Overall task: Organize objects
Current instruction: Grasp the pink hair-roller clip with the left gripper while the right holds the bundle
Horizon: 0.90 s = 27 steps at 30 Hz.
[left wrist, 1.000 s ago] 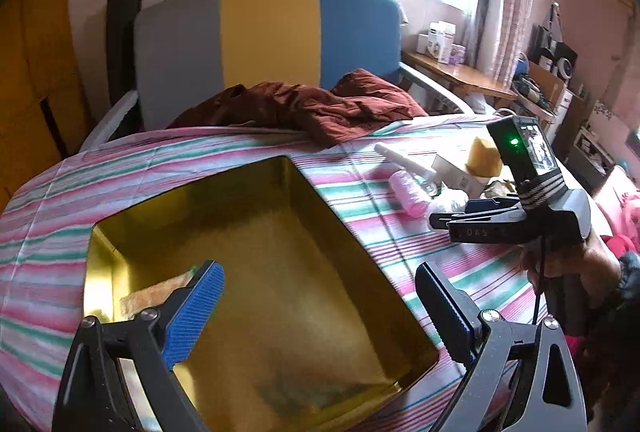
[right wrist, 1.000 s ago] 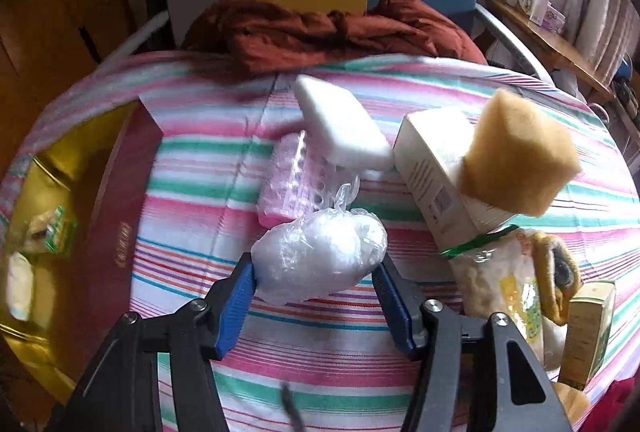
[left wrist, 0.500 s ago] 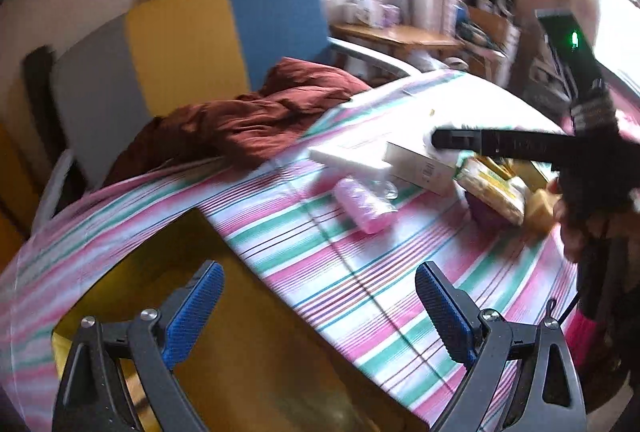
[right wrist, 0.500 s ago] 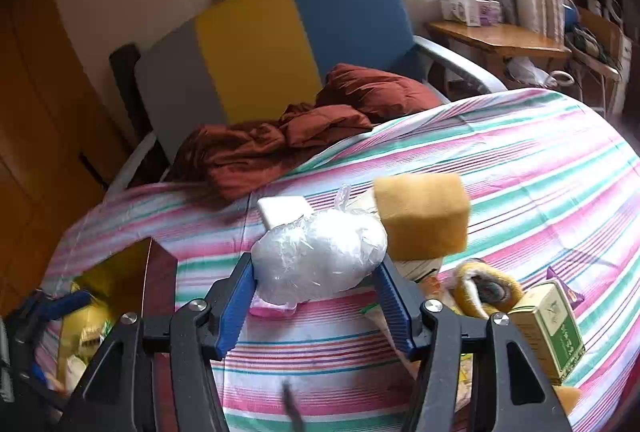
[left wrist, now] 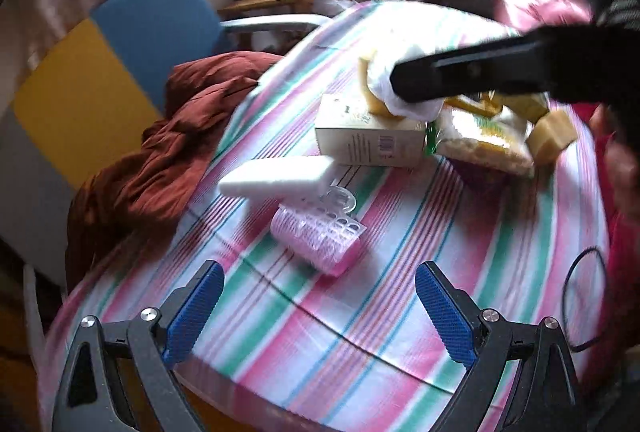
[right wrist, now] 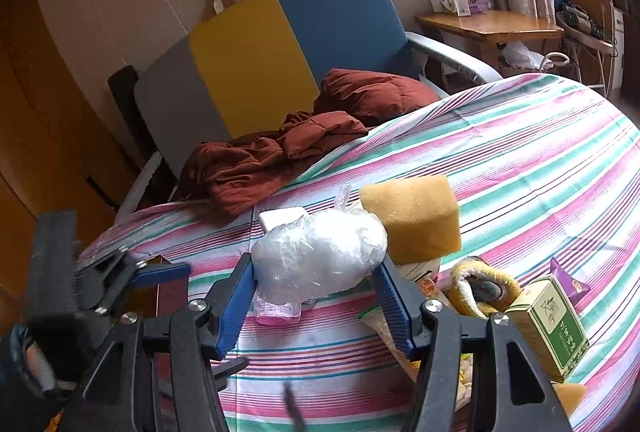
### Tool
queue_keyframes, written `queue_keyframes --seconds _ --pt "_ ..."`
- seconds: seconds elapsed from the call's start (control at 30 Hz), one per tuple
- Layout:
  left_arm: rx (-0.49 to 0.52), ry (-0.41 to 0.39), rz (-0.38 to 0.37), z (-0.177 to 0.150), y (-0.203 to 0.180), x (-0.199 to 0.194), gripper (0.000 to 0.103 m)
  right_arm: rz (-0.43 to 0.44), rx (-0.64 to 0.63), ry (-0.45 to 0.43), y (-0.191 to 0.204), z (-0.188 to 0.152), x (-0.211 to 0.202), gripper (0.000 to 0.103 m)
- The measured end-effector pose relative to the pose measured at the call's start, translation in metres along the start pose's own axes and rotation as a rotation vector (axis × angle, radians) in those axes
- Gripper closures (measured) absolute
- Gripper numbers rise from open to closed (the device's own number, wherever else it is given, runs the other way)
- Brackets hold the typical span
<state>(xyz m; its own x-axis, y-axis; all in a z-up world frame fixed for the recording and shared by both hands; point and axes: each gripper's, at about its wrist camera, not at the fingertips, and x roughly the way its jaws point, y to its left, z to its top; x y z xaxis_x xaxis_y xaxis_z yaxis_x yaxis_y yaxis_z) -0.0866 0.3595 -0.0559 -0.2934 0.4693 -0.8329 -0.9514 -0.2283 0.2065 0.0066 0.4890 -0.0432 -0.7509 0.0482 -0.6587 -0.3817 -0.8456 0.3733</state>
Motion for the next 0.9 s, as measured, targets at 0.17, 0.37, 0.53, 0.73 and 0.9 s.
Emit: queue_keyframes --seconds 0.17,0.37,0.53,0.73,0.9 --pt "0.076 0.036 -0.032 0.013 0.006 0.025 0.006 0.008 0.014 0.007 -0.003 0.001 0.001 0.043" --pt "0.129 0.062 -0.067 0.022 0.011 0.045 0.007 0.011 0.025 0.015 -0.005 0.001 0.002 0.043" --pt "0.145 0.069 -0.096 0.025 0.013 0.054 0.012 0.01 0.025 0.016 -0.004 0.001 0.002 0.043" --pt "0.161 0.083 -0.119 0.027 0.013 0.064 0.016 0.008 0.02 0.021 -0.003 0.0 0.003 0.043" --pt "0.141 0.093 -0.141 0.03 0.014 0.073 0.026 0.002 0.018 0.024 -0.002 -0.002 0.004 0.043"
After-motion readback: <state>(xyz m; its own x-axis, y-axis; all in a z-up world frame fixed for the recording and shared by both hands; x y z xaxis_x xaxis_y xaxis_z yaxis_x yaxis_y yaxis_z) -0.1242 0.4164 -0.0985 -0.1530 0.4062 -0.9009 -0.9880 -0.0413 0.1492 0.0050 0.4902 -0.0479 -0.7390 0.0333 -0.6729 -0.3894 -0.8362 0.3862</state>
